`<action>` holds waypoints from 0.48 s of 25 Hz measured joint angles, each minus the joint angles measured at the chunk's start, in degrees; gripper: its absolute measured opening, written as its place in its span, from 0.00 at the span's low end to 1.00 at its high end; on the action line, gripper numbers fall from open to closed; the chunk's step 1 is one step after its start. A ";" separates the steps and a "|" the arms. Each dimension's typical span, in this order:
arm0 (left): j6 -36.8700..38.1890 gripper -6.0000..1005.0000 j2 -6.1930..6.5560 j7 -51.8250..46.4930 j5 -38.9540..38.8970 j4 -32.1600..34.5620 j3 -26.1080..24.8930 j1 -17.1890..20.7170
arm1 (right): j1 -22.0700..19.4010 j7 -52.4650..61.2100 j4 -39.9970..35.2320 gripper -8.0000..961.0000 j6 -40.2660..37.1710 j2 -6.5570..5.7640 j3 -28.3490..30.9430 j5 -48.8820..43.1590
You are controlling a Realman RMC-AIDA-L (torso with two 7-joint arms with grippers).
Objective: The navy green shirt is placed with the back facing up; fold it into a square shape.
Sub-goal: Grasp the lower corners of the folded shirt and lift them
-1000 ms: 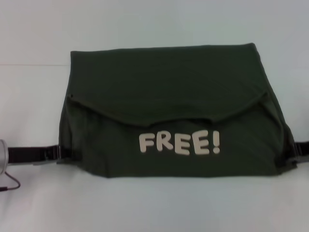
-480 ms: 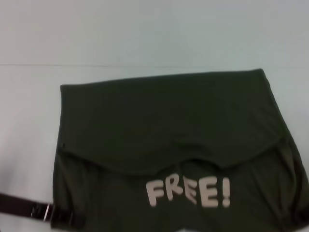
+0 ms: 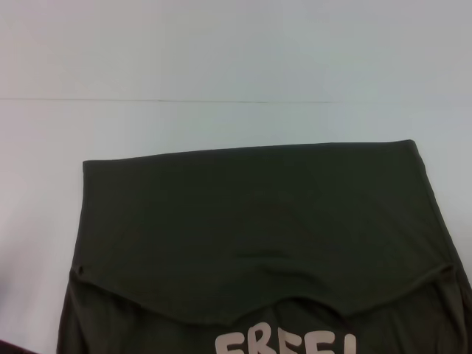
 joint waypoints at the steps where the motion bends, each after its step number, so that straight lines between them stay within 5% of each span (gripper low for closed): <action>1: 0.27 0.08 0.03 0.01 0.16 0.01 0.01 0.01 | -0.16 -0.24 0.03 0.07 -0.04 -0.08 0.02 -0.03; 7: 0.64 0.08 0.36 0.22 -0.69 -0.21 -2.21 -0.40 | -0.69 -0.08 0.38 0.07 0.03 -0.57 2.08 0.26; 12: -0.73 0.08 1.57 -0.68 -1.93 -0.48 -9.40 -1.00 | -1.32 0.84 0.59 0.07 0.33 -1.37 10.99 0.27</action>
